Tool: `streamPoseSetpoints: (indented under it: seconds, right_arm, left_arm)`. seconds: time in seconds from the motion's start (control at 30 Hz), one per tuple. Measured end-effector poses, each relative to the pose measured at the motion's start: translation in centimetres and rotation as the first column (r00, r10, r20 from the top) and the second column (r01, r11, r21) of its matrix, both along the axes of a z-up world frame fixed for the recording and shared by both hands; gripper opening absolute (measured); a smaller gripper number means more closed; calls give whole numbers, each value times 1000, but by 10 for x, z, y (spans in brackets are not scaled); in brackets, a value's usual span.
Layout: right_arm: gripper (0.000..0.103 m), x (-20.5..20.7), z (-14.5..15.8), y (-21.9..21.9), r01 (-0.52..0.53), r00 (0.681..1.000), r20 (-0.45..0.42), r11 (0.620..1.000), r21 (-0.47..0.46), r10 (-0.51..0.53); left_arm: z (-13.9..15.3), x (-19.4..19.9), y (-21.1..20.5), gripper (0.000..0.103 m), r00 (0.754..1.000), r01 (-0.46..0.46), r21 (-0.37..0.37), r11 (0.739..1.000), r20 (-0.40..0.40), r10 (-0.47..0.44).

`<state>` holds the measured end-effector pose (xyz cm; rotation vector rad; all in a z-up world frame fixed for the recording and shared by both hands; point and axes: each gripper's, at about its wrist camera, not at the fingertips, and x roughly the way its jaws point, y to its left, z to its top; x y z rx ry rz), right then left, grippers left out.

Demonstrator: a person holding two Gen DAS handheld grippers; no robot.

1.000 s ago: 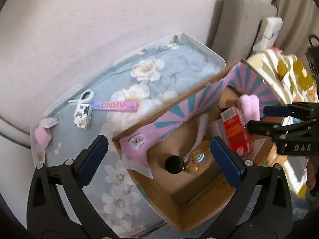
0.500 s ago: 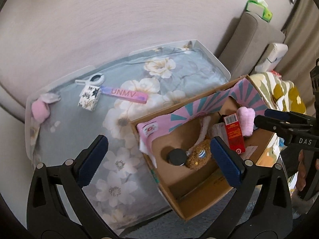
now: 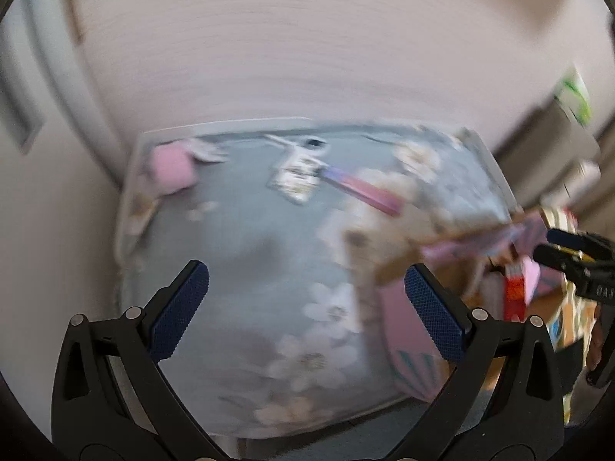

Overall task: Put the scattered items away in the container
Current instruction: 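Move both tools back over the floral tray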

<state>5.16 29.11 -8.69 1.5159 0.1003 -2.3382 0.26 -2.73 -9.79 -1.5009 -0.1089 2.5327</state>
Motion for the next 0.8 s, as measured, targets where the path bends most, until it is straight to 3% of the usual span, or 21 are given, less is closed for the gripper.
streamPoseSetpoints:
  seconds: [0.17,0.3,0.47,0.6,0.7,0.8]
  right_arm:
    - [65,-20,6,-46,-140,990,-23,989,40,141]
    - [65,-38,10,-91,-277,957,-63,955,103,284]
    - [65,-57,-1,-150,-493,855,-74,848,196,514]
    - [65,-72,-32,-191,-602,774,-19,745,287,633]
    - [65,-83,-58,-213,-649,733,33,684,333,679]
    - [65,-93,-81,-230,-681,708,72,651,336,703]
  left_arm:
    - [-5,-33,-51,102,995,-98,18,995,15,98]
    - [-14,-68,-73,102,991,-130,-20,991,14,130]
    - [-49,-116,-88,102,988,-146,-84,986,40,150]
    - [-87,-145,-93,102,984,-142,-206,968,76,161]
    - [-106,-155,-95,102,983,-125,-258,958,96,154]
    - [-121,-162,-99,102,982,-125,-273,954,105,159]
